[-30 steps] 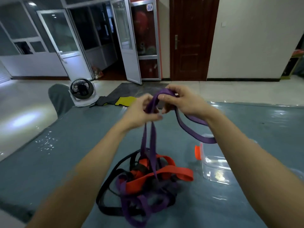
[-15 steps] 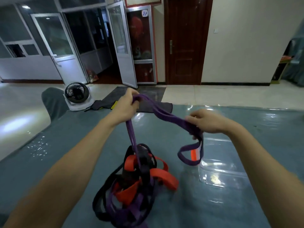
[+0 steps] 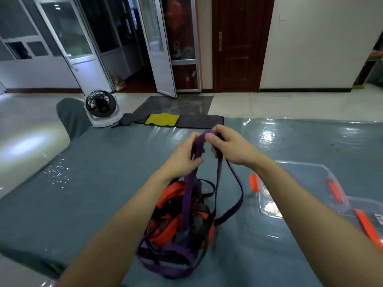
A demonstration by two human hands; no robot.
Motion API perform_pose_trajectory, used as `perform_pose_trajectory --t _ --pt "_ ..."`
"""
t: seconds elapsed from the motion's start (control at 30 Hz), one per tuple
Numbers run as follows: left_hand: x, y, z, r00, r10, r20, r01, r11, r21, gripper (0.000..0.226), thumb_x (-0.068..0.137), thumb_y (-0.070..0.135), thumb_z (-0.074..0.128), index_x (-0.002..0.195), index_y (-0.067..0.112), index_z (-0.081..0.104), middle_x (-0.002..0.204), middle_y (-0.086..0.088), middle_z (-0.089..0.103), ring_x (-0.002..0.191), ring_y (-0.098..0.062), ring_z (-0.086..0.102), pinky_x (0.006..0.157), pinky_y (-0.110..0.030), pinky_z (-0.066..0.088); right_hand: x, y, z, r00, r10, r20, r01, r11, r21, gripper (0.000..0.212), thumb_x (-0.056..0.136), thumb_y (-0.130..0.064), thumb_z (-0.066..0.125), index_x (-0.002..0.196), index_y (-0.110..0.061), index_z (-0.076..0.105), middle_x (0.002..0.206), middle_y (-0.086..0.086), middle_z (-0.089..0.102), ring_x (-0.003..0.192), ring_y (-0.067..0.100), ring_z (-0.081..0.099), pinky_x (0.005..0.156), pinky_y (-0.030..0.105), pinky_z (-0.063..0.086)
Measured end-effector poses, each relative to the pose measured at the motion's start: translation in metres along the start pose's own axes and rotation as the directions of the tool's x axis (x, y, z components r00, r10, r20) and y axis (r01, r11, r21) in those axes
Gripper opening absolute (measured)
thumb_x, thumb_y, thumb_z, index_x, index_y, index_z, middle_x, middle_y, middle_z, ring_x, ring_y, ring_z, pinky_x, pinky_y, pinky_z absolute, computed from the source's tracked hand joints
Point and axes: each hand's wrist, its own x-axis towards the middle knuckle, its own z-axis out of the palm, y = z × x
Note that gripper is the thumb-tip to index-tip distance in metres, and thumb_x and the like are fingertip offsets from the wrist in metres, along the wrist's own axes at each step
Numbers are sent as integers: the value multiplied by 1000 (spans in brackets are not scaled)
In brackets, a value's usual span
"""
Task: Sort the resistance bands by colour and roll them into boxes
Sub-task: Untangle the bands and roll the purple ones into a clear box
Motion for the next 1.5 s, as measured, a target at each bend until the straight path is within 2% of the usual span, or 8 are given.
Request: perform_pose_trajectory --t 0.17,0.33,0.43,0.63,0.87,1.07,1.3,1.5 --pt "-39 -67 78 965 -235 116 229 971 69 32 104 21 72 134 11 64 122 -4 76 114 -23 72 104 -40 54 -9 7 -19 991 84 -104 -68 987 147 30 110 -25 58 82 -20 50 61 2 50 50 11 43 51 25 35" --pt "-8 -57 19 979 -205 3 203 972 114 9 106 17 70 105 12 63 86 -11 77 80 -26 75 75 -38 56 -31 39 -41 943 305 -132 -317 945 -82 49 102 -54 50 74 -14 55 70 8 59 63 26 54 69 40 46" --pt "15 -29 -29 999 -40 -28 46 962 270 15 97 1 72 106 12 67 83 -3 72 77 -21 71 69 -34 51 -37 52 -35 901 433 -7 -400 827 -396 76 102 -80 32 97 -15 70 102 6 76 99 29 70 98 42 53" --pt "38 27 -55 970 230 77 -233 793 562 13 92 20 81 98 18 69 76 6 58 76 -22 57 64 -36 38 -9 26 22 990 141 22 -138 984 -115 95 84 -70 78 159 -23 43 145 -10 58 133 7 57 113 33 46" --pt "-13 -39 3 991 -117 62 101 969 225 106 57 52 104 142 27 47 127 8 63 116 -12 64 100 -32 54 -9 56 35 974 221 48 -222 975 12 25 85 -12 89 94 -9 66 81 12 72 70 20 64 81 54 59" --pt "-120 -138 131 880 -468 82 364 775 516 158 47 89 80 171 22 8 164 -4 32 153 -30 36 128 -49 31 -39 89 44 912 394 -110 -394 919 22 36 85 -43 87 100 -17 67 82 1 73 71 18 68 72 43 62" --pt "-73 -151 96 892 -444 -82 427 771 471 65 95 26 72 156 16 51 129 -14 75 121 -38 71 101 -46 55 -75 131 52 805 591 -58 -561 726 -398 51 101 -58 65 80 -12 67 77 11 74 84 35 75 70 39 54" --pt "-2 -80 -22 875 -210 -436 273 958 86 42 83 -2 74 119 17 81 107 0 83 100 -15 77 91 -17 55 -61 128 63 860 510 -22 -510 857 -68 49 108 -48 58 92 -3 69 75 7 80 74 23 79 78 39 63"
